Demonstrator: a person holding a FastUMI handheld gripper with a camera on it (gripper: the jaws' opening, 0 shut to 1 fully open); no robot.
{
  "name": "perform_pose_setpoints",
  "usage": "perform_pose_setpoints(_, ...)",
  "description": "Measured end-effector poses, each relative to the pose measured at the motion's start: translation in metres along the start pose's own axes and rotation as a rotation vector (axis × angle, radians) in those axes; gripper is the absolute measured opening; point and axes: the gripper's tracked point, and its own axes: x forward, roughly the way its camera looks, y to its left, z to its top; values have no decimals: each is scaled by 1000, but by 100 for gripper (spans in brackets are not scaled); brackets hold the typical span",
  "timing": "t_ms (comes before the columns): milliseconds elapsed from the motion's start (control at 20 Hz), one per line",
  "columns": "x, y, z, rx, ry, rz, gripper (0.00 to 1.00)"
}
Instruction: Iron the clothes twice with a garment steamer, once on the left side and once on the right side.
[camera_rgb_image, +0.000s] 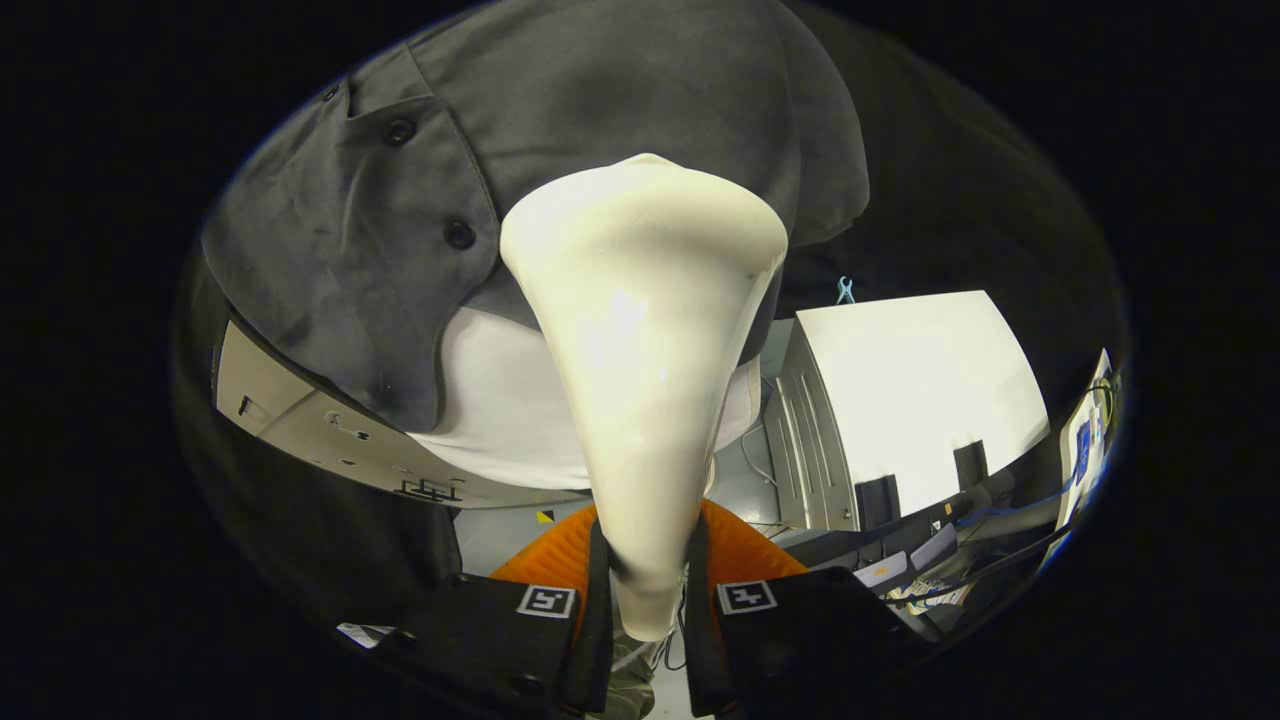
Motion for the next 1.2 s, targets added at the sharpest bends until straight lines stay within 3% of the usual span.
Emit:
perform_pose_setpoints(850,-210,85,157,-70,-462,25,37)
perform_pose_setpoints(1200,-303,152,217,-162,-729,35,37)
